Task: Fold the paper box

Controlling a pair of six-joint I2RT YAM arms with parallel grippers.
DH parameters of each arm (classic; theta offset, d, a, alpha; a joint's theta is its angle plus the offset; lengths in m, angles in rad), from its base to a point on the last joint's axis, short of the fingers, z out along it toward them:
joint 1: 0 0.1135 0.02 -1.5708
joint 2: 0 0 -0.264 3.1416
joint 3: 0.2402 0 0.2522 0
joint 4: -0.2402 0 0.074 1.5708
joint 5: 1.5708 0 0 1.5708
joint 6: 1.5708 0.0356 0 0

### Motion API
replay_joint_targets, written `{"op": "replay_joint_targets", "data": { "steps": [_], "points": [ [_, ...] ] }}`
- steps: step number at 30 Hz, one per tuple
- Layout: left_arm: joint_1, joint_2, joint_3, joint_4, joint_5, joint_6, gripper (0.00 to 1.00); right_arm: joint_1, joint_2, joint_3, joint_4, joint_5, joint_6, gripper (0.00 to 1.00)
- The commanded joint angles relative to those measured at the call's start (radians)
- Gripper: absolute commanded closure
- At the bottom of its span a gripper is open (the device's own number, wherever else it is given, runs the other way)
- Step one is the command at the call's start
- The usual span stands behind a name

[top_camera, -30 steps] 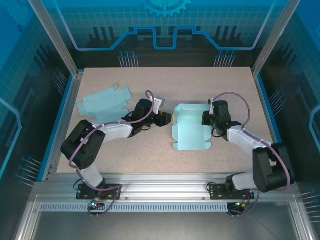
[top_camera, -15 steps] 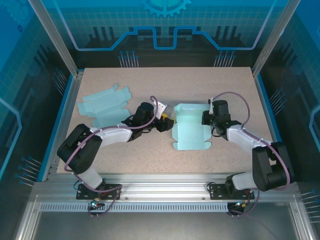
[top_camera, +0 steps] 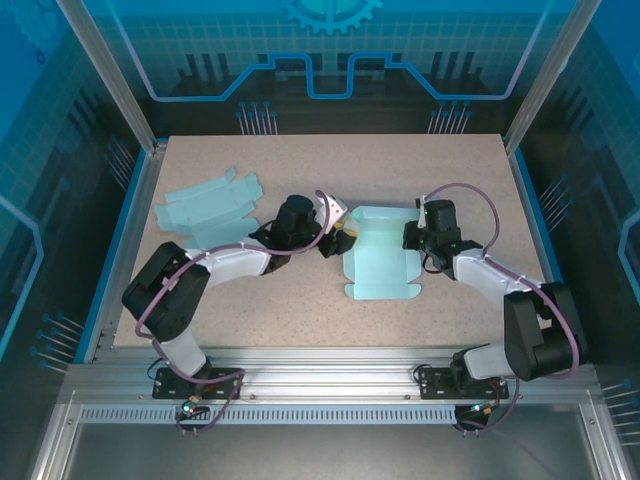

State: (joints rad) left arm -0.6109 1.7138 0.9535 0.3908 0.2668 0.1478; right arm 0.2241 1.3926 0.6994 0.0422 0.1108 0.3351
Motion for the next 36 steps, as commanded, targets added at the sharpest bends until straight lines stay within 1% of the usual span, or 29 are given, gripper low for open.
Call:
{"op": "replay_joint_targets", "data": {
  "steps": [1,6,8,10,15,19,23,26,30,36],
  "points": [
    [-0.003,0.043,0.045,0.011,0.036,0.055,0.53,0.008,0.008,0.032,0.002,-0.022,-0.013,1.0],
    [-0.004,0.073,0.063,0.038,0.006,0.041,0.54,0.008,0.008,0.028,0.005,-0.025,-0.013,1.0],
    [-0.013,0.073,0.063,0.057,-0.026,0.038,0.56,0.008,0.009,0.029,0.007,-0.025,-0.013,1.0],
    [-0.022,0.073,0.057,0.087,-0.051,0.033,0.55,0.008,0.008,0.029,0.008,-0.029,-0.011,1.0],
    [-0.049,0.099,0.05,0.164,-0.181,0.025,0.55,0.008,0.006,0.026,0.01,-0.034,-0.01,1.0],
    [-0.075,0.124,0.062,0.193,-0.297,0.038,0.56,0.008,-0.002,0.02,0.012,-0.034,-0.01,1.0],
    [-0.091,0.133,0.067,0.227,-0.402,0.028,0.62,0.008,-0.009,0.018,0.014,-0.031,-0.009,1.0],
    [-0.098,0.138,0.062,0.262,-0.446,0.017,0.66,0.008,-0.011,0.015,0.015,-0.037,-0.01,1.0],
    [-0.1,0.157,0.064,0.32,-0.494,0.009,0.72,0.009,-0.016,0.012,0.015,-0.045,-0.014,1.0],
    [-0.1,0.19,0.1,0.346,-0.52,0.003,0.76,0.013,-0.035,0.002,0.016,-0.048,-0.02,1.0]
  ]
}}
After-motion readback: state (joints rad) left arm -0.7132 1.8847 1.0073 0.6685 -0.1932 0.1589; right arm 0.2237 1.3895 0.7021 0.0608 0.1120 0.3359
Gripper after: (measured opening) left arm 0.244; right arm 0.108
